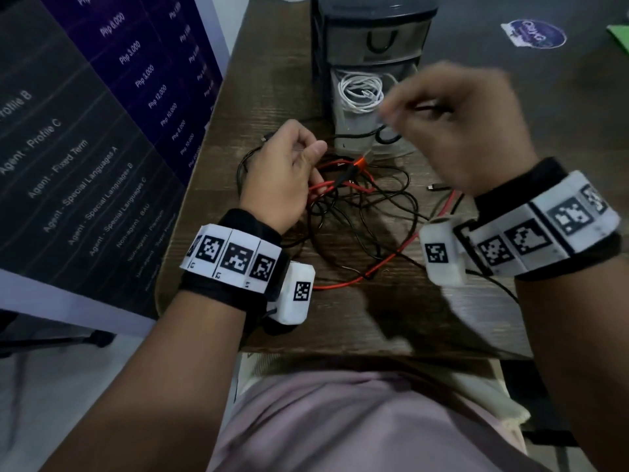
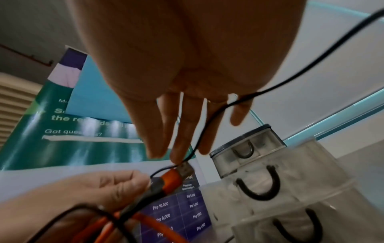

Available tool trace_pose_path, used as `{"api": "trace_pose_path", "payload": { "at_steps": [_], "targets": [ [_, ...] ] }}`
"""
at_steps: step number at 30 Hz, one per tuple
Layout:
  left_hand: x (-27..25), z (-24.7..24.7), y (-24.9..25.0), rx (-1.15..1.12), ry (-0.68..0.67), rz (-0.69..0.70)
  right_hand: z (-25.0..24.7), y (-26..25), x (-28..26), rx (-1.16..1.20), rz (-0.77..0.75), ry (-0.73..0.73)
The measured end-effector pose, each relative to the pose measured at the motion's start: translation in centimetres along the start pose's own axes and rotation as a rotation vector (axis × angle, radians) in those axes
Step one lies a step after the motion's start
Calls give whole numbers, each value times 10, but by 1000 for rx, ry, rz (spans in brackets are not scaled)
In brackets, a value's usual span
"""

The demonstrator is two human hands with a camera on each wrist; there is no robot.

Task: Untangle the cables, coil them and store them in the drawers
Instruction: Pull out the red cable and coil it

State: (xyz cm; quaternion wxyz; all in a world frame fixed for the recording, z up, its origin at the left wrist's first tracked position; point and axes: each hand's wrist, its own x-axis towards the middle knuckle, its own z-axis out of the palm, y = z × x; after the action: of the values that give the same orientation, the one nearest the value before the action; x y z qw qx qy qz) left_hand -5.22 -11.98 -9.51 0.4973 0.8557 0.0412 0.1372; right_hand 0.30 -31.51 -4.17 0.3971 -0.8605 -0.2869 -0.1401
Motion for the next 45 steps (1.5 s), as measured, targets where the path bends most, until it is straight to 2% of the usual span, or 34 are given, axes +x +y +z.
{"api": "trace_pose_path", "payload": {
  "at_steps": [3, 5, 8, 12, 16, 22, 25, 31, 34, 36, 40, 42, 45],
  "targets": [
    [-1, 0, 3, -107, 10, -16, 12, -2, -5, -66, 67, -230],
    [-3, 0, 5, -181, 7, -6, 18, -1, -7, -155, 47, -316],
    [-4, -2, 6, -203, 7, 18, 22, -3, -7, -242, 100, -378],
    [-4, -2, 2, -159, -16, 13, 19, 0, -7, -234, 185, -365],
    [-5, -3, -4, -149, -47, 6, 13, 8, -2, -170, 267, -263],
    [-6, -9, -7, -113, -94, -73, 0, 15, 0, -220, 301, -129],
    [-5, -13, -7, -52, -97, -141, -5, 18, 0, -157, 305, -102],
    [-3, -13, 1, 49, -92, -156, -1, 11, -5, -9, 249, -176],
    [-1, -13, -1, 168, -59, -75, 3, 4, -10, -36, 282, -336],
    [-1, -14, -1, 183, -45, -23, 5, 2, -12, -80, 279, -344],
    [-6, -12, 3, 45, -100, 37, 10, -4, -7, -27, 257, -160],
    [-10, -10, 8, -100, -129, 14, 16, -5, -4, -36, 222, -190],
    [-12, -10, 14, -199, -143, 43, 29, 1, -4, -148, 188, -342]
  ]
}}
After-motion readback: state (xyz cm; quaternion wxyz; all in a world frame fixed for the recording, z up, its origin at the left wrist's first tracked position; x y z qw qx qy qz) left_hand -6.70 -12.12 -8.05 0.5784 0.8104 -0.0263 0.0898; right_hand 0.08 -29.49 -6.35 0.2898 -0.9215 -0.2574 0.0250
